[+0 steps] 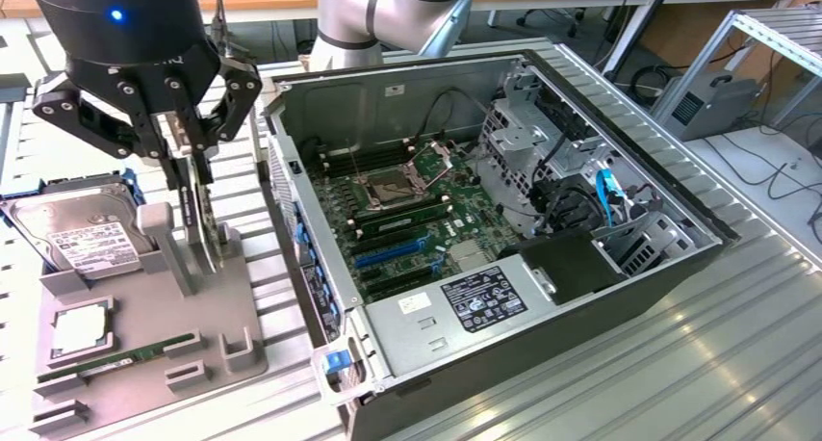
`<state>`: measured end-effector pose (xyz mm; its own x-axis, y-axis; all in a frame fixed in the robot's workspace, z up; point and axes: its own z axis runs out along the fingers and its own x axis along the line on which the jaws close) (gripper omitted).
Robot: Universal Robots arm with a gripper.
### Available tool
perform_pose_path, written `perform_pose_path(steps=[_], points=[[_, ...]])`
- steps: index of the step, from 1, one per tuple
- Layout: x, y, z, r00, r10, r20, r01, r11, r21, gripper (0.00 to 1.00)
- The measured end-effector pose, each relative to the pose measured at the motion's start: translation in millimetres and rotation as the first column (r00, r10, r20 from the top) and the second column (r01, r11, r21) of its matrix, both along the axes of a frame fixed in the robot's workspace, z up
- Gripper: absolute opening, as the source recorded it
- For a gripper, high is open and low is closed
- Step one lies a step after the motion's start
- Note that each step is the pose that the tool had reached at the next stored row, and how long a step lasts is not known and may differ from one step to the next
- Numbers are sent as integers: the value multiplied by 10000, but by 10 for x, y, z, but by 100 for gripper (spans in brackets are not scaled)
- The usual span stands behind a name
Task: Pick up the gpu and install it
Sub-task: 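Pick up the gpu and move the gpu toward the slot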
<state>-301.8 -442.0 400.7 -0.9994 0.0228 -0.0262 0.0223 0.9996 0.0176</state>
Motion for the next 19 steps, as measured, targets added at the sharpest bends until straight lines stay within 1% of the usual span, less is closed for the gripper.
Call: perform_pose_path(steps=[6,8,11,19], points=[[0,0,67,10000,0,0,0,10000,0,27],[0,0,119,10000,0,1,0,10000,1,27],[0,0,151,10000,0,0,0,10000,0,27],[1,0,158,10000,0,0,0,10000,0,27]])
